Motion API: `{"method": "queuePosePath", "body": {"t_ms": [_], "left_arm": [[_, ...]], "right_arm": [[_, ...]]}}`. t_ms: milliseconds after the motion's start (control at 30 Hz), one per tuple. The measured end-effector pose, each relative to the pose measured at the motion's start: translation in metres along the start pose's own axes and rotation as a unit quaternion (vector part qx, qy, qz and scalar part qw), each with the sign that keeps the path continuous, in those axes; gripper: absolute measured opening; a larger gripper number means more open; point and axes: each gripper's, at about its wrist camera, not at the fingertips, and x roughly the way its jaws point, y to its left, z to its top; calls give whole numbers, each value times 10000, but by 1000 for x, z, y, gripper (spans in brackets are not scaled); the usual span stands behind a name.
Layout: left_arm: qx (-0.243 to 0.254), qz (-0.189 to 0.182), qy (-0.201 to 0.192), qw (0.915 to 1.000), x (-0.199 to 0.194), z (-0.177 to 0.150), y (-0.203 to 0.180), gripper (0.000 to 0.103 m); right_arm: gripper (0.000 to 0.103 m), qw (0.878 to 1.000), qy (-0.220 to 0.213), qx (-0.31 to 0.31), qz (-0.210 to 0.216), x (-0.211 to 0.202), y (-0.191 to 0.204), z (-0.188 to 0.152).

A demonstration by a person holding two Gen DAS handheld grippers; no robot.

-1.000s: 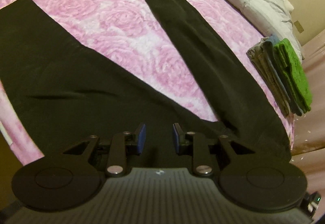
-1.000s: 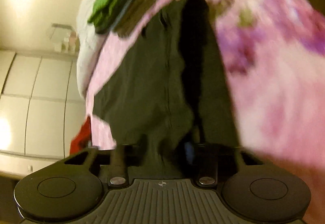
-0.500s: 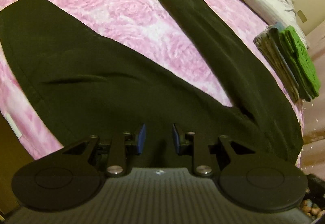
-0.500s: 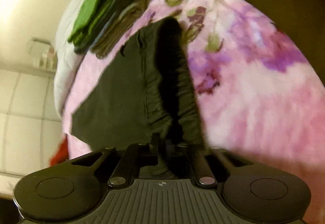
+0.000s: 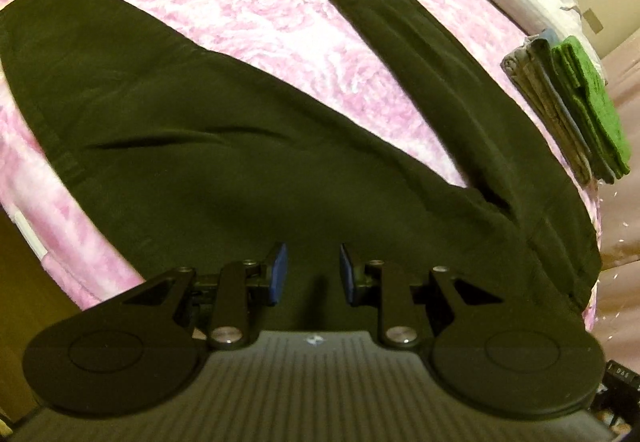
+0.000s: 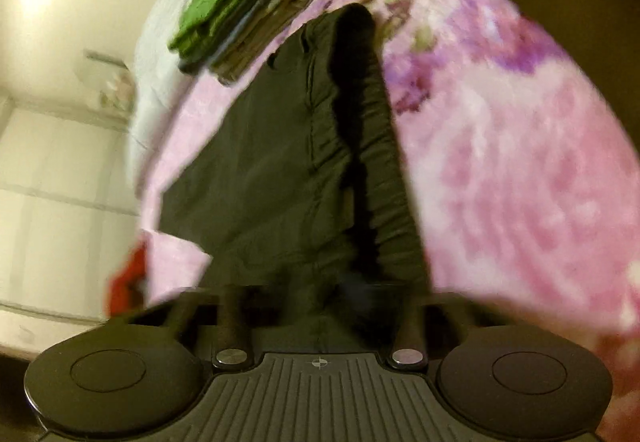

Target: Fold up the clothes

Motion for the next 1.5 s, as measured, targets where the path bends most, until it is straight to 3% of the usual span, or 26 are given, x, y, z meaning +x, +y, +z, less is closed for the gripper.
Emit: {"method": "queuePosePath", "body": {"t_ms": [100, 233, 333, 367, 400, 433, 500, 567, 633, 667, 800, 933, 1033, 1100, 1300, 1367, 1500], "left_arm": [[275, 136, -60, 9995, 0, 2, 6, 23], [641, 318, -141, 9973, 0, 4, 13, 23], [915, 454, -201, 9946, 0, 6, 19, 23], [1007, 499, -221, 9934, 0, 7, 21, 23], [1098, 544, -241, 9922, 0, 8, 23, 23], [1186, 584, -273, 9908, 0, 9, 25, 23], [1335, 604, -511, 9879, 3, 15, 32, 23], [1528, 758, -621, 9834, 10, 23, 42, 23], [1745, 788, -420, 9806, 23, 27, 57, 25], [1866, 777, -270, 9790, 29, 28, 65, 29], [2149, 676, 209, 9741, 22, 35, 85, 28], [2221, 535, 659, 9713, -20, 45, 92, 26], [2529, 469, 694, 9639, -56, 50, 87, 28], [2658, 433, 619, 9611, -82, 56, 84, 30], [2753, 404, 164, 9604, -155, 71, 71, 38], [2748, 409, -22, 9606, -177, 74, 67, 42], [2678, 387, -368, 9620, -213, 78, 61, 47]], "right_arm": [[3, 9949, -218, -570, -805, -9, 18, -11], [3, 9725, -432, -580, -2214, -15, 26, -21], [4, 9670, -778, -848, -2271, -26, 60, -35], [21, 9628, -768, -1140, -2327, -23, 76, -43], [59, 9576, -777, -1442, -2368, -19, 94, -52], [68, 9526, -843, -1758, -2334, -13, 110, -65], [69, 9406, -769, -2464, -2205, 3, 139, -94], [68, 9220, -544, -2991, -2400, 26, 159, -123], [68, 9070, -165, -3266, -2655, 46, 158, -151], [68, 8991, 146, -3209, -2975, 57, 151, -162], [68, 9274, 152, -1958, -3183, 36, 140, -170], [68, 9321, 193, -1443, -3317, 10, 176, -185], [71, 9427, 77, -933, -3202, -9, 206, -199], [79, 9468, 81, -714, -3136, -18, 225, -209], [80, 9478, 233, -856, -3063, -38, 284, -225], [89, 9455, 217, -1065, -3071, -40, 303, -227], [91, 9373, 10, -1627, -3083, -45, 338, -225]]}}
